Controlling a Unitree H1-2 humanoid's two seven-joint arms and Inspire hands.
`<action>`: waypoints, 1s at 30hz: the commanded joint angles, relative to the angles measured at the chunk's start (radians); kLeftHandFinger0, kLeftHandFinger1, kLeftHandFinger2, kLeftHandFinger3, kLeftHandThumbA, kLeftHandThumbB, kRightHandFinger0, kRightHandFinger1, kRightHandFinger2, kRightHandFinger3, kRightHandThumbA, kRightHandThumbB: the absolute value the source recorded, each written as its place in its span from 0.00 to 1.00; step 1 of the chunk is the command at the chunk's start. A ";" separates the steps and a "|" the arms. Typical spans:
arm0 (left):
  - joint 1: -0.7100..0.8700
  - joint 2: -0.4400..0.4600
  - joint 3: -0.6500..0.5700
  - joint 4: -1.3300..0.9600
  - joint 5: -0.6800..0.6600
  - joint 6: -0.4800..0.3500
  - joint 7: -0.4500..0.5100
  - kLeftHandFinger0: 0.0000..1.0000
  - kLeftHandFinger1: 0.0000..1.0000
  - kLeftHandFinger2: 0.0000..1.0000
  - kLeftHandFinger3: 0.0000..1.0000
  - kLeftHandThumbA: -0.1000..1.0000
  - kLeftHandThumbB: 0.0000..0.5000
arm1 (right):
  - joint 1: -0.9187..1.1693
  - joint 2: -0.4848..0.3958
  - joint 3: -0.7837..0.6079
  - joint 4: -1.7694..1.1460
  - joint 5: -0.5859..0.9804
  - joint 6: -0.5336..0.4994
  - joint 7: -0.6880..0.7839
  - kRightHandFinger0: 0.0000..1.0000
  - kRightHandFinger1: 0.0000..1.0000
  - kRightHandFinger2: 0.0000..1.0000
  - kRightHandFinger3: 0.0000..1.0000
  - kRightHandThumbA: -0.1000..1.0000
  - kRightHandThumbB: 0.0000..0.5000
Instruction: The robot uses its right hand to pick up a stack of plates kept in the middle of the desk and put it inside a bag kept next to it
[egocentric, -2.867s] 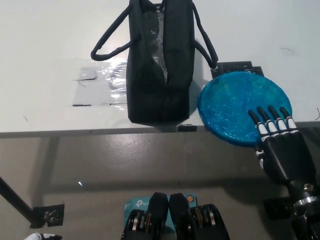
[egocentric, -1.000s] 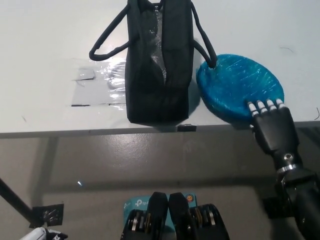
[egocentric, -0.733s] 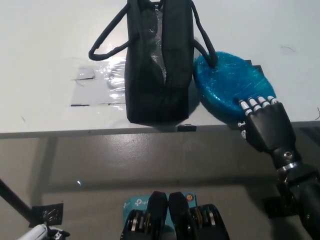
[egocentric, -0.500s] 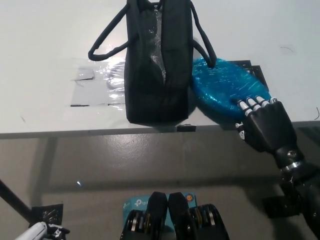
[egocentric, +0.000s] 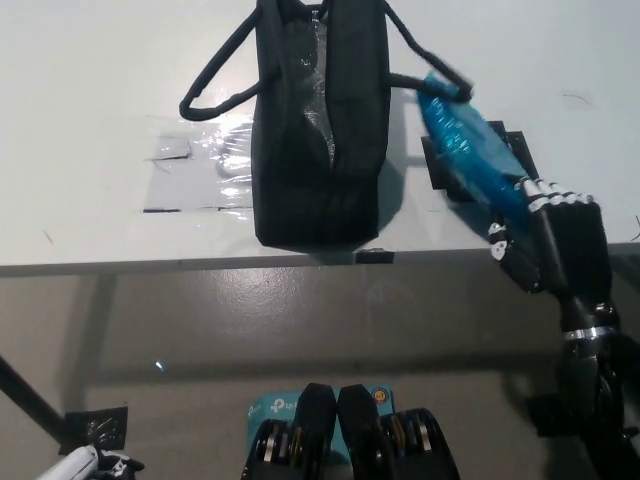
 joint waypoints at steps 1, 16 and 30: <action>0.000 0.034 0.012 -0.022 -0.020 0.000 0.062 0.77 0.74 0.80 0.86 0.27 0.00 | 0.022 0.152 -0.383 -0.219 0.822 0.220 0.239 0.00 0.00 0.03 0.16 0.00 0.31; 0.003 0.031 0.016 -0.022 -0.021 -0.003 0.068 0.74 0.74 0.81 0.88 0.21 0.00 | -0.148 0.226 -0.627 -0.369 1.137 0.424 0.223 0.00 0.00 0.33 0.30 0.00 0.24; -0.002 0.031 0.011 -0.016 -0.033 -0.010 0.063 0.74 0.72 0.77 0.81 0.19 0.00 | -0.359 0.175 -0.550 -0.358 1.052 0.449 0.312 0.00 0.01 0.39 0.21 0.00 0.28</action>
